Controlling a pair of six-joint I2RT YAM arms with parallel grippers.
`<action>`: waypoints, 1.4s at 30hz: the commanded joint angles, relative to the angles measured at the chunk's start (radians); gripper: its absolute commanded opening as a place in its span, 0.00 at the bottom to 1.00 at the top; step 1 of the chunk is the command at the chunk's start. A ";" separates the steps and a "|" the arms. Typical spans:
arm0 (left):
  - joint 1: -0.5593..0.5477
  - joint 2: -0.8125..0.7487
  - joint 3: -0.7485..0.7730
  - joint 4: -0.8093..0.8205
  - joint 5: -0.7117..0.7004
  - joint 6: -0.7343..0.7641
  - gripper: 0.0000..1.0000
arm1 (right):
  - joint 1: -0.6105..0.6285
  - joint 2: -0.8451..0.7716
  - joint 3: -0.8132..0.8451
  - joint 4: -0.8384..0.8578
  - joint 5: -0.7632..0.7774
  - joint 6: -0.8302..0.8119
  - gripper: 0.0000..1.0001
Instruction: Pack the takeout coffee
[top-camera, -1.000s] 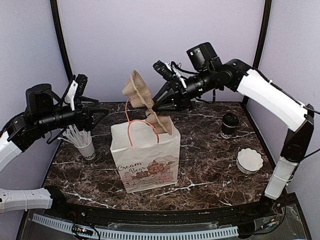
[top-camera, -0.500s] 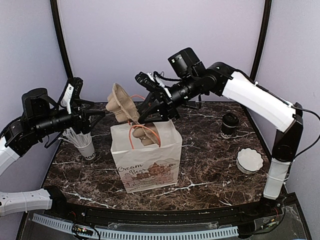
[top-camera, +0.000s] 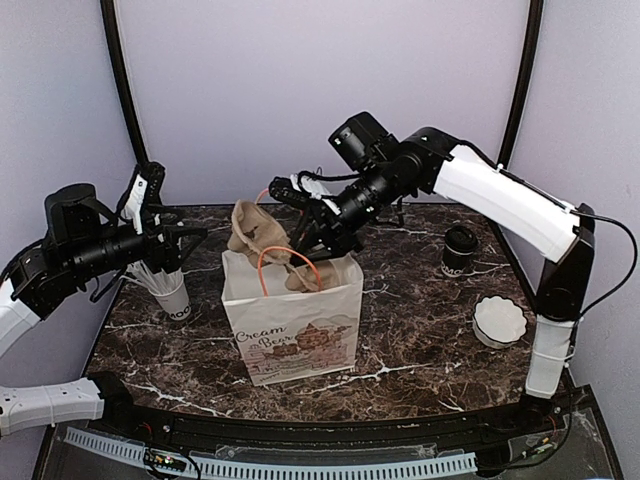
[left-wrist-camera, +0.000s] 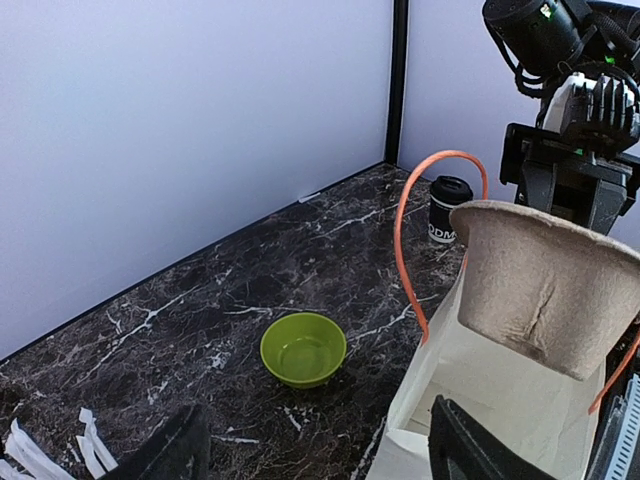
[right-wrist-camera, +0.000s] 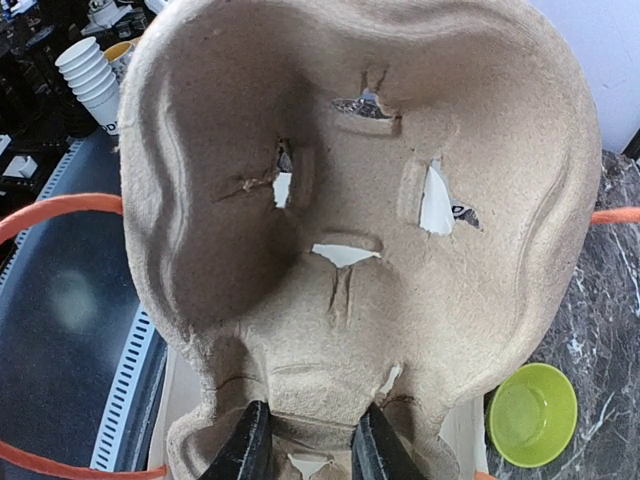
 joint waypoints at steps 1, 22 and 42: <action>0.008 -0.012 -0.014 0.010 -0.025 0.020 0.78 | 0.006 0.022 0.078 -0.140 0.112 -0.058 0.25; 0.008 -0.036 -0.071 0.021 -0.108 0.024 0.78 | 0.019 -0.096 -0.079 -0.406 0.375 -0.202 0.27; 0.009 -0.005 -0.100 0.064 -0.088 0.020 0.78 | 0.050 -0.160 0.015 -0.407 0.515 -0.176 0.25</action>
